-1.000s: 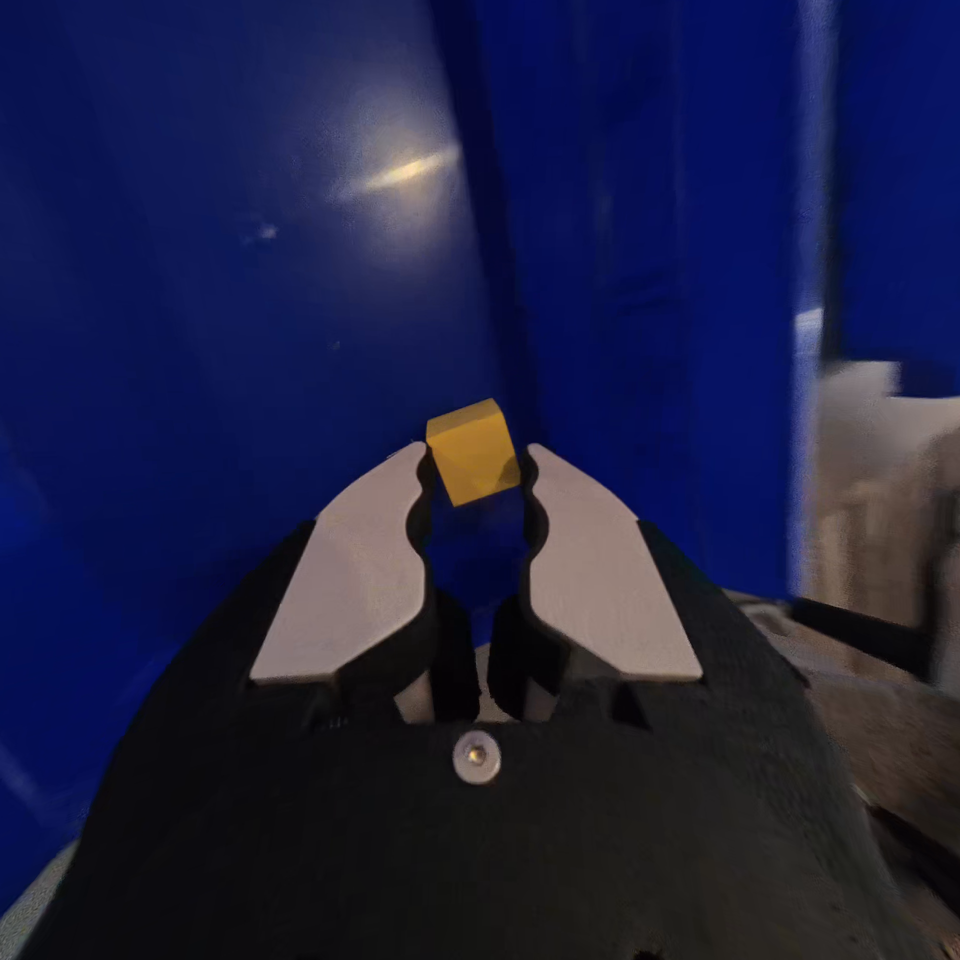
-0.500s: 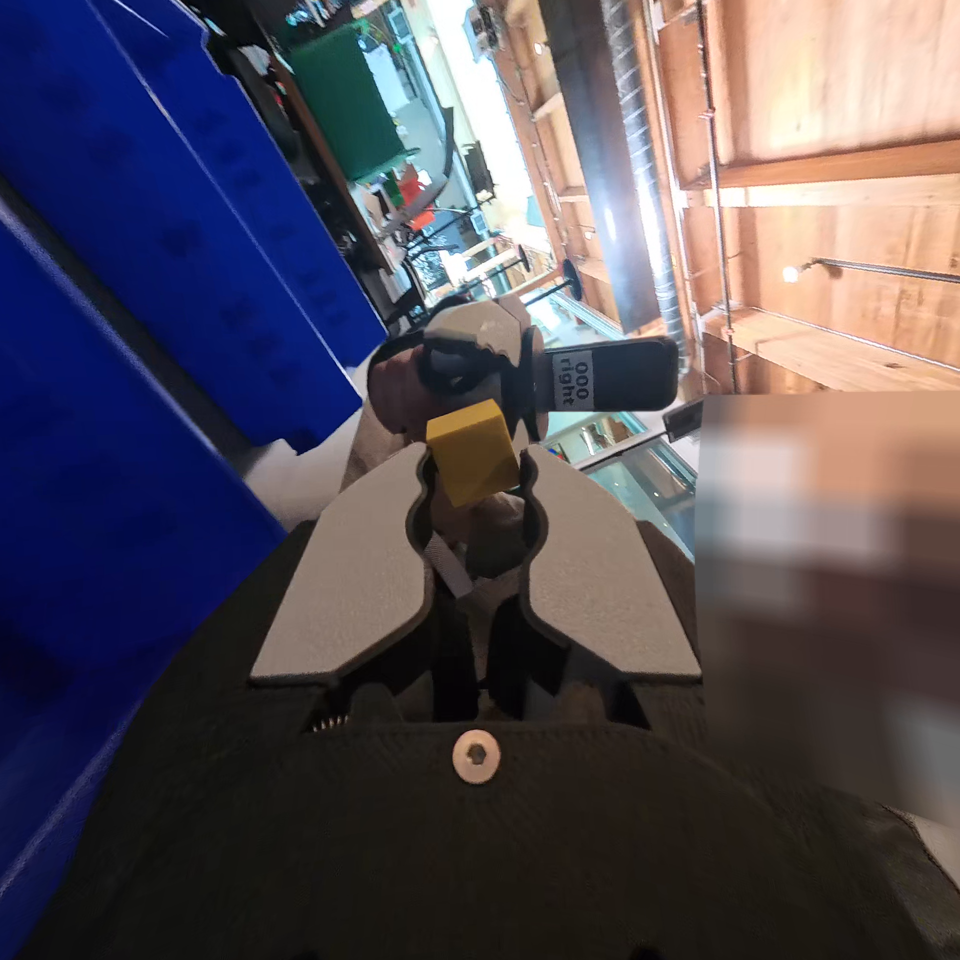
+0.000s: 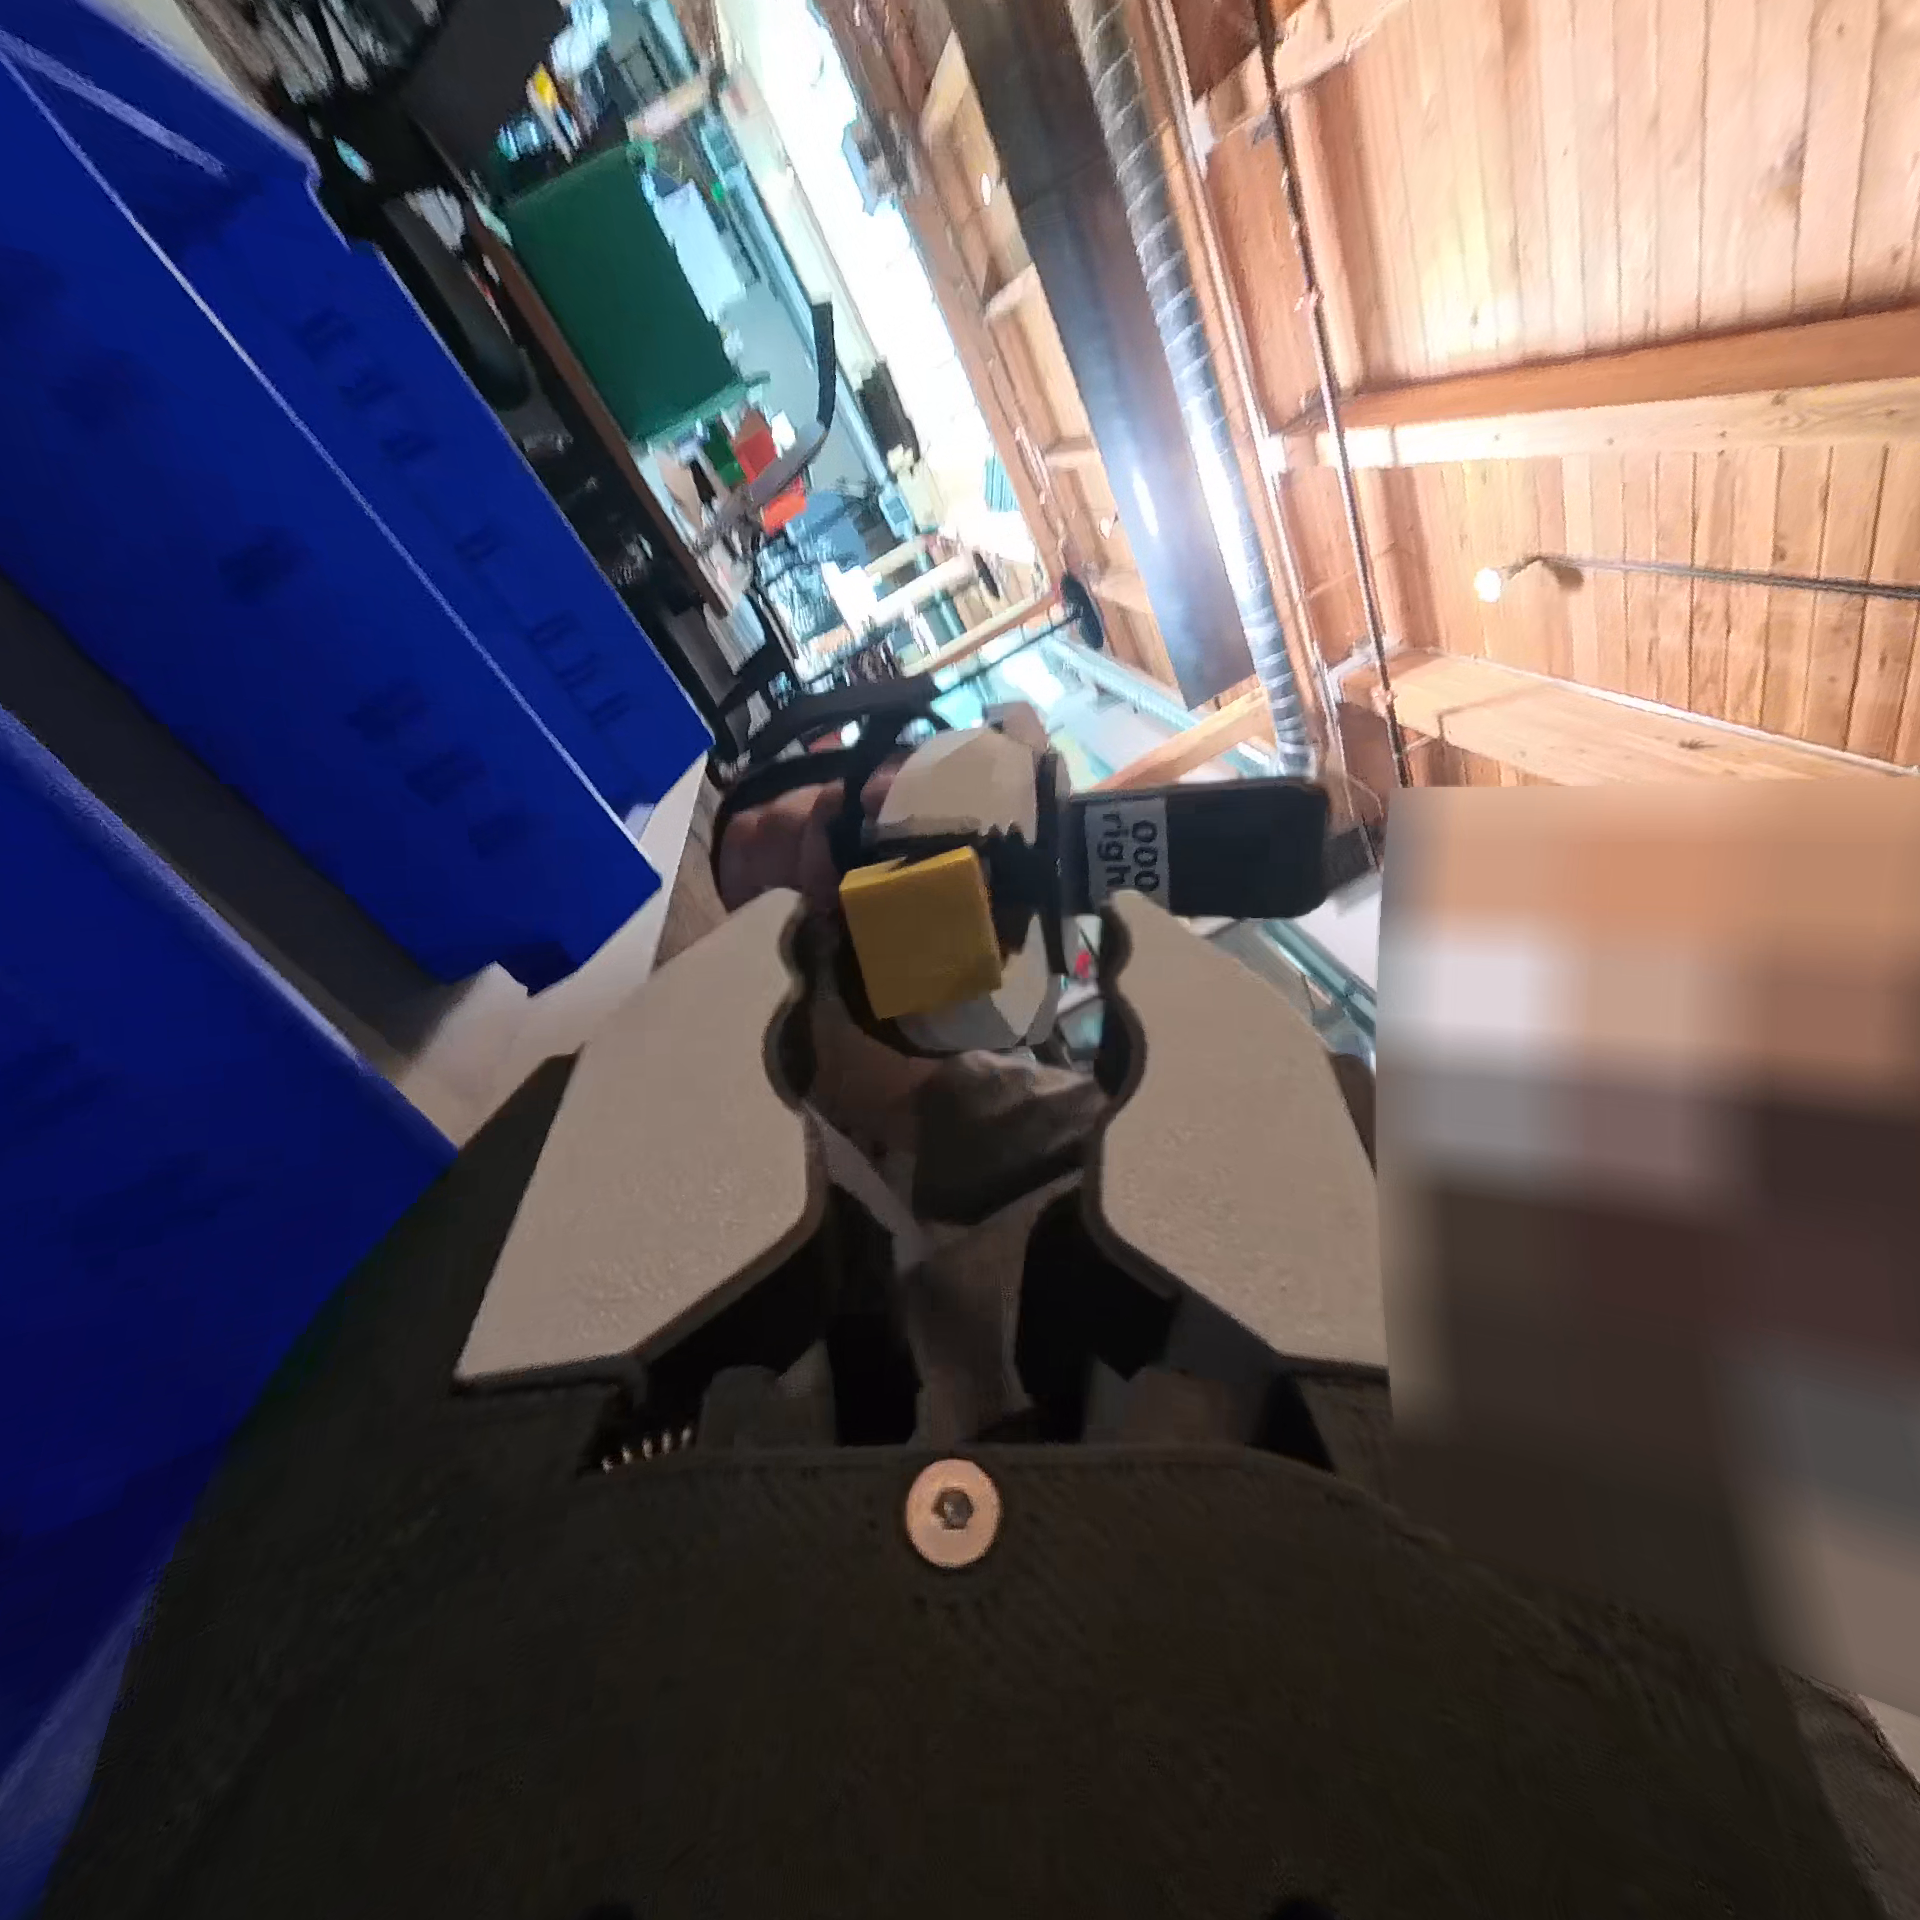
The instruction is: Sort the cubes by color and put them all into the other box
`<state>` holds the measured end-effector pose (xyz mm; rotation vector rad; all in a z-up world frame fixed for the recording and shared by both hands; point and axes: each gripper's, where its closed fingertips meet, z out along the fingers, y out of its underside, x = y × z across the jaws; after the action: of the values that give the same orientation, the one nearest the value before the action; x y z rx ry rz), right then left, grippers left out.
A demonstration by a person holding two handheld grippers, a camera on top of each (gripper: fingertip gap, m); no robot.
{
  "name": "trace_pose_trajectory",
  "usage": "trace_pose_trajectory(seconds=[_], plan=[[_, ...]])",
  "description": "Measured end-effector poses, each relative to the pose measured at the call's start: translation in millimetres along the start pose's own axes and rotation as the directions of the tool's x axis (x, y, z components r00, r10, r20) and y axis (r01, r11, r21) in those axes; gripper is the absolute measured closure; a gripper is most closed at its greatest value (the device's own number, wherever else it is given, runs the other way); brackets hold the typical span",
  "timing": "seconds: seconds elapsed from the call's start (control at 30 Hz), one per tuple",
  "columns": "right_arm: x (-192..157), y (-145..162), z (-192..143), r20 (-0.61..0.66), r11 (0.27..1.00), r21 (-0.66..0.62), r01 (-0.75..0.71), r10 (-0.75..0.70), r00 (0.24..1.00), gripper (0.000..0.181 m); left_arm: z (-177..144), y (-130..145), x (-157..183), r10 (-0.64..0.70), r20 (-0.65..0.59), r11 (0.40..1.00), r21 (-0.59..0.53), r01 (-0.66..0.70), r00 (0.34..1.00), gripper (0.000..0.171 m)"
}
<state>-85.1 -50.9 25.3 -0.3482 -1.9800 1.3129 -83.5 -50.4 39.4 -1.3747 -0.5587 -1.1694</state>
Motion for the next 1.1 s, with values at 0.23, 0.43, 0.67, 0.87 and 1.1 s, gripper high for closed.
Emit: trace_pose_trajectory(seconds=[0.23, 0.43, 0.67, 0.87, 1.1], plan=[[110.8, 95.9, -77.7, -0.17, 0.852, -0.506, -0.136, 0.056, 0.984, 0.152, -36.8, -22.0, 6.1, 0.126, 0.211, 0.983, 0.107, -0.151, 0.969, 0.118], [156.2, 198.3, -129.6, -0.22, 0.474, -0.826, -0.305, 0.226, 0.949, 0.152, -35.1, -19.7, 18.8, 0.176, 0.224, 0.978, 0.07, -0.196, 0.959, 0.123], [141.4, 253.1, -119.1, -0.166, 0.309, -0.909, -0.28, 0.348, 0.923, 0.152, -33.1, -15.1, 17.1, 0.18, 0.231, 0.98, 0.037, -0.194, 0.956, 0.125], [136.3, 274.0, -117.5, -0.155, 0.186, -0.952, -0.244, 0.396, 0.905, 0.151, -52.4, -24.4, 9.8, 0.205, 0.344, 0.97, 0.056, -0.238, 0.916, 0.125], [128.4, 284.0, -115.5, -0.141, 0.062, -0.98, -0.189, 0.458, 0.878, 0.15, -54.7, -24.6, 6.3, 0.213, 0.377, 0.969, 0.035, -0.244, 0.901, 0.125]])
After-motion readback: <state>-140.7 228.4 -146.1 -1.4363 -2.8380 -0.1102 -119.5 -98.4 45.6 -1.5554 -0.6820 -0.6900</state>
